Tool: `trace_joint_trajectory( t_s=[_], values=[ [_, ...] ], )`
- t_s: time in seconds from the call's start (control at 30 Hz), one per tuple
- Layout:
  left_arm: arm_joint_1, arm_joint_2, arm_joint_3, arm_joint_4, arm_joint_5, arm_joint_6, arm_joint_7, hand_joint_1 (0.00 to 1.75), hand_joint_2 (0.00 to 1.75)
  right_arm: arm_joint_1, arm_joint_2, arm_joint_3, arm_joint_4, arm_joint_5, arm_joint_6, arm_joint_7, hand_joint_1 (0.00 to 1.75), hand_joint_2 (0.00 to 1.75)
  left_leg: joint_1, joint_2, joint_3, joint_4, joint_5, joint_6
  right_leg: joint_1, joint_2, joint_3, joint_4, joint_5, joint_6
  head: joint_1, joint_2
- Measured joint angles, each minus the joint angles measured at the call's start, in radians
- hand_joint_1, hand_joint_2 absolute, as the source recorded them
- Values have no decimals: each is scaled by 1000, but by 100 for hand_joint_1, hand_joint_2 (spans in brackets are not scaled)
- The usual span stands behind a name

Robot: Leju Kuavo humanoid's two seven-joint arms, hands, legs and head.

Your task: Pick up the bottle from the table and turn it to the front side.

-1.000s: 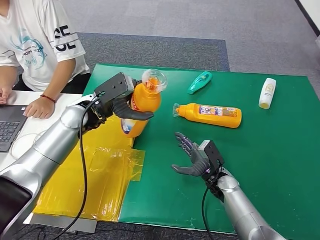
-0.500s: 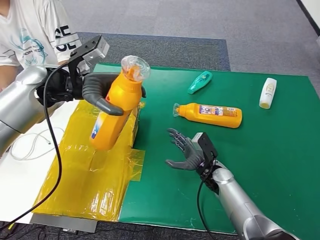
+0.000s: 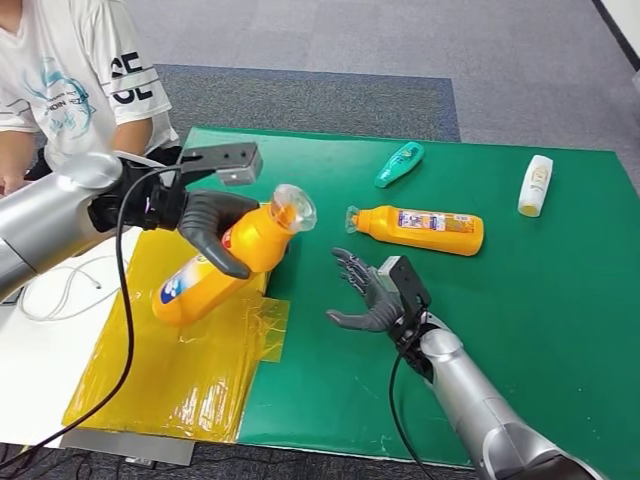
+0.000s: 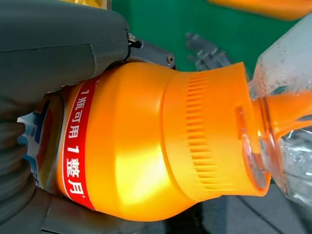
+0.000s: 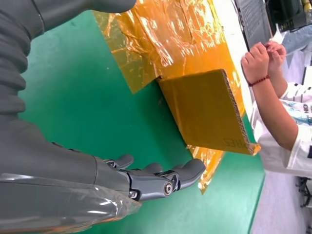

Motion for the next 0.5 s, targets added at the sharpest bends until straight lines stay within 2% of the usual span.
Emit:
trace_joint_trajectory(
  t_s=[0.3,0.5],
  values=[
    [39,10,-88,4,-39,8,-18,175,175,-2,0,0,-54,-12,-67,-5,0,175,0,0,0,0,0,0,0,0,-1,0,0,0,0,0],
    [54,15,-117,5,-57,15,-18,175,175,-1,-3,-4,-111,-24,-95,-5,0,175,0,0,-1,0,0,0,0,0,-1,0,0,0,0,0]
  ],
)
